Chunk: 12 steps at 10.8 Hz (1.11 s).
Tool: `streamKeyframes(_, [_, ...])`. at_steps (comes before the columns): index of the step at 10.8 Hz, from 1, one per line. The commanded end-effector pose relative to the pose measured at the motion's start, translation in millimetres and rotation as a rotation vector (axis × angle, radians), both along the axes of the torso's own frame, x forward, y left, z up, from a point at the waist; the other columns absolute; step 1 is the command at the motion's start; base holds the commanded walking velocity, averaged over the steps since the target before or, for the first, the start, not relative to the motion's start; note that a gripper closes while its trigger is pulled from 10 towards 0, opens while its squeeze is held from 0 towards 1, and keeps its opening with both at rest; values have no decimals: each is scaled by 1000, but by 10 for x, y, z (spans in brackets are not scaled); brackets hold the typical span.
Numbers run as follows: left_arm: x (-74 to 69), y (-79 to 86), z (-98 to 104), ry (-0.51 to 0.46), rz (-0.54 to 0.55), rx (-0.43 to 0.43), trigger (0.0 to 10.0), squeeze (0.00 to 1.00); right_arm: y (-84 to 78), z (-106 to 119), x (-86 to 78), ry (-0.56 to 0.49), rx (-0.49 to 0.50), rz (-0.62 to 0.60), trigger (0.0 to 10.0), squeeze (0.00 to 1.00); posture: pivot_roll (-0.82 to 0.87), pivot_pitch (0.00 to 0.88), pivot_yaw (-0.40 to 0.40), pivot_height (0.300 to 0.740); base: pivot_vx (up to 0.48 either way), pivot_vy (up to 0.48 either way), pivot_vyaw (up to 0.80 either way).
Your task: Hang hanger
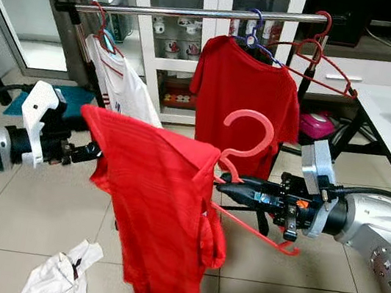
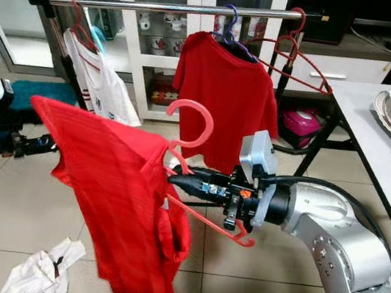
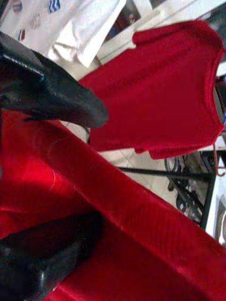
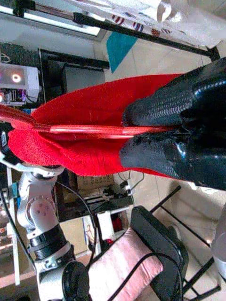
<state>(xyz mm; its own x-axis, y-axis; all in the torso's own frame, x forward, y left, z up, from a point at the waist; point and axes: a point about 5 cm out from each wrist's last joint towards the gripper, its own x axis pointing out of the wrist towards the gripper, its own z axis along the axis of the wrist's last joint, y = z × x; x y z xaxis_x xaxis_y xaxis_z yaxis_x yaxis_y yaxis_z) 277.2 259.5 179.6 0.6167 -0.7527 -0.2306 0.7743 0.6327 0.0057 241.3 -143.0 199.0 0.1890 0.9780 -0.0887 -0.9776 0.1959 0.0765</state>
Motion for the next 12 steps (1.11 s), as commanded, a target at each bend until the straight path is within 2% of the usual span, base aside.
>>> streamKeyframes(1, [-23,69,3,32,3,8,0,0,12,95,-15,-34,22,26,10000,0,-27,0,134,740,0,0,0])
streamKeyframes(4, [-57,107,-14,51,1,-6,0,0,30,89,-25,-35,20,41,10000,0,-25,0,129,740,0,0,0])
streamKeyframes(7, [-45,142,-11,22,40,2,0,0,18,72,-14,-40,12,25,10000,0,-29,0,133,740,0,0,0])
streamKeyframes(12, [-76,191,17,-52,77,-58,0,0,-9,56,-19,-43,8,-1,10000,0,-38,0,141,740,0,0,0])
